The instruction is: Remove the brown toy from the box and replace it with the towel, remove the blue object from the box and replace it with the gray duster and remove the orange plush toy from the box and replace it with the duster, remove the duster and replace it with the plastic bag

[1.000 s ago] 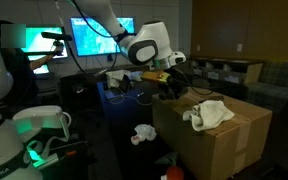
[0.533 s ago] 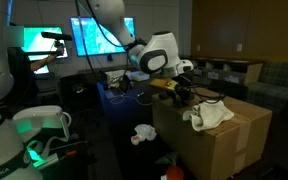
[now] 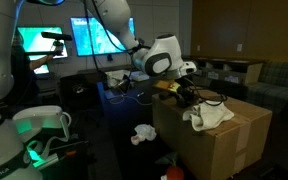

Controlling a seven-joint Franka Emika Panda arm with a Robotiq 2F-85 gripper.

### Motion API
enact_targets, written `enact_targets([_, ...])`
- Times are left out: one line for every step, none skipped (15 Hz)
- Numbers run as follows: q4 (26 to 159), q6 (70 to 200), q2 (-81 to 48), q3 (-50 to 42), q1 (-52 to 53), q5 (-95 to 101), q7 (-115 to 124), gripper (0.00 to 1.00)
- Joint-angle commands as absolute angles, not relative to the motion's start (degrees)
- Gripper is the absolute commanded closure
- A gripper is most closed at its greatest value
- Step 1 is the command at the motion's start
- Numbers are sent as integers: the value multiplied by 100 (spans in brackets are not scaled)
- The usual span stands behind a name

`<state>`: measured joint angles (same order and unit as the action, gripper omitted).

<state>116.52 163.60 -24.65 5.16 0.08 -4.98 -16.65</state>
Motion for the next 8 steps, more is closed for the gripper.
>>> enact_targets([11543,16431,-2459,497,41,-271,-1332,16])
enact_targets([11566,16451,-2426,479,65,-245,-1274,11])
enact_targets([11584,16485,-2402,469,82,-227,-1219,2])
enact_targets([11601,16483,-2359,483,77,-225,-1185,0])
enact_targets([11628,16508,-2310,482,89,-206,-1135,0])
enact_targets([11674,16550,-2249,475,120,-183,-1069,0])
enact_targets([11704,16573,-2182,495,126,-186,-1040,0])
enact_targets([11745,16616,-2107,492,165,-170,-984,0])
